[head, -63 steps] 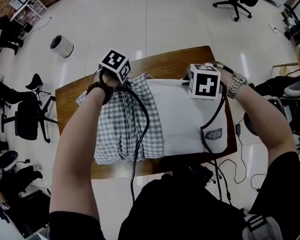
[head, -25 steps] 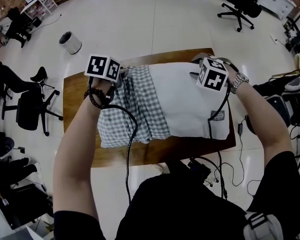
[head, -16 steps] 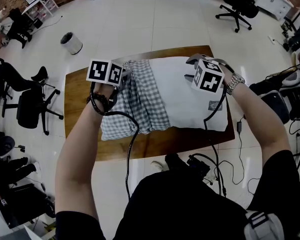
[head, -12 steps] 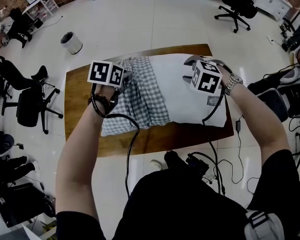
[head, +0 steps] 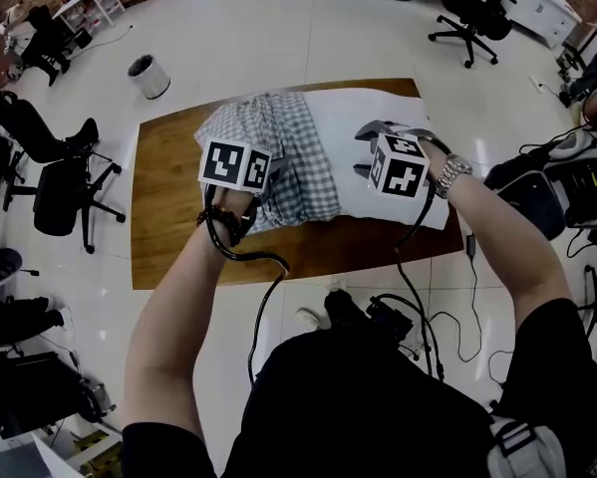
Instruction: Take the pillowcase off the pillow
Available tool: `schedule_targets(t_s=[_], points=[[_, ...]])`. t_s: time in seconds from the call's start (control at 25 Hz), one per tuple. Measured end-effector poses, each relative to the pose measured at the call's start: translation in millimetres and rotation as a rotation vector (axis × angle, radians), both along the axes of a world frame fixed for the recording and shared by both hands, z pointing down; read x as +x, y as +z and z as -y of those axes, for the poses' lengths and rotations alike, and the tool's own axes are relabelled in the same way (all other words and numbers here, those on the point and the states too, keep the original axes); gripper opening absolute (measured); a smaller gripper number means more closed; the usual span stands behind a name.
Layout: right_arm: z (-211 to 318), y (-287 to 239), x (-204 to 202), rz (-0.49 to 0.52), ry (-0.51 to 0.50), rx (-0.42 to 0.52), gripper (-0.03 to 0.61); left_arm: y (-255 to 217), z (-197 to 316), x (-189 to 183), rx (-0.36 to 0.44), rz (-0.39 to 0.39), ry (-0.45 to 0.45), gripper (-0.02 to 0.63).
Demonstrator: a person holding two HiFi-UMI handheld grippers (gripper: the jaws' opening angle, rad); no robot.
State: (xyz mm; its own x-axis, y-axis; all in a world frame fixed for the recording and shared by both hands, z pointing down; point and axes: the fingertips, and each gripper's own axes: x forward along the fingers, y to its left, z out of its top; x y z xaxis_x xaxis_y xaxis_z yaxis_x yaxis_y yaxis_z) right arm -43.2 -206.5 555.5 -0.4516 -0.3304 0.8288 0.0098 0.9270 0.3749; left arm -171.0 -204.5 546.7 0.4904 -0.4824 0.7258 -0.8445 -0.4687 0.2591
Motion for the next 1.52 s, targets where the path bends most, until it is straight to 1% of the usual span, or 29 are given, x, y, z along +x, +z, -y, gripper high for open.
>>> schedule_targets(t_s=[0.16, 0.32, 0.44, 0.6, 0.72, 0.88, 1.0, 1.08, 1.16, 1.2, 1.32, 1.44, 1.48, 1.52], points=[[-19, 14, -8, -0.019, -0.021, 0.024, 0.253, 10, -22, 5, 0.024, 0.014, -0.022, 0.21], [-40, 28, -17, -0.034, -0.042, 0.075, 0.279, 17, -46, 7, 0.054, 0.024, -0.058, 0.237], [-45, 35, -25, -0.031, -0.047, 0.132, 0.285, 22, -57, 8, 0.07, 0.018, -0.088, 0.249], [-49, 52, -38, -0.047, -0.054, 0.239, 0.29, 42, -70, 4, 0.077, 0.012, -0.143, 0.283], [-48, 65, -39, -0.087, -0.06, 0.319, 0.295, 61, -77, 4, 0.058, 0.001, -0.193, 0.302], [-42, 84, -38, -0.15, -0.052, 0.394, 0.311, 89, -80, 3, 0.005, -0.028, -0.251, 0.308], [-33, 90, -37, -0.183, -0.039, 0.473, 0.312, 109, -77, 4, -0.035, -0.049, -0.278, 0.308], [-27, 95, -37, -0.204, -0.038, 0.506, 0.31, 119, -72, 3, -0.052, -0.048, -0.287, 0.307], [-23, 99, -37, -0.213, -0.035, 0.527, 0.307, 125, -66, 0, -0.061, -0.036, -0.293, 0.296], [-22, 99, -37, -0.213, -0.029, 0.541, 0.287, 126, -64, -3, -0.06, -0.024, -0.293, 0.279], [-19, 91, -36, -0.197, -0.014, 0.595, 0.195, 128, -61, -17, -0.045, 0.019, -0.29, 0.171], [-17, 86, -32, -0.157, -0.015, 0.629, 0.107, 126, -60, -29, -0.033, 0.025, -0.305, 0.075], [-17, 84, -28, -0.147, -0.019, 0.645, 0.083, 124, -60, -31, -0.028, 0.026, -0.312, 0.048], [-16, 81, -24, -0.14, -0.024, 0.662, 0.058, 124, -61, -34, -0.022, 0.028, -0.321, 0.037]])
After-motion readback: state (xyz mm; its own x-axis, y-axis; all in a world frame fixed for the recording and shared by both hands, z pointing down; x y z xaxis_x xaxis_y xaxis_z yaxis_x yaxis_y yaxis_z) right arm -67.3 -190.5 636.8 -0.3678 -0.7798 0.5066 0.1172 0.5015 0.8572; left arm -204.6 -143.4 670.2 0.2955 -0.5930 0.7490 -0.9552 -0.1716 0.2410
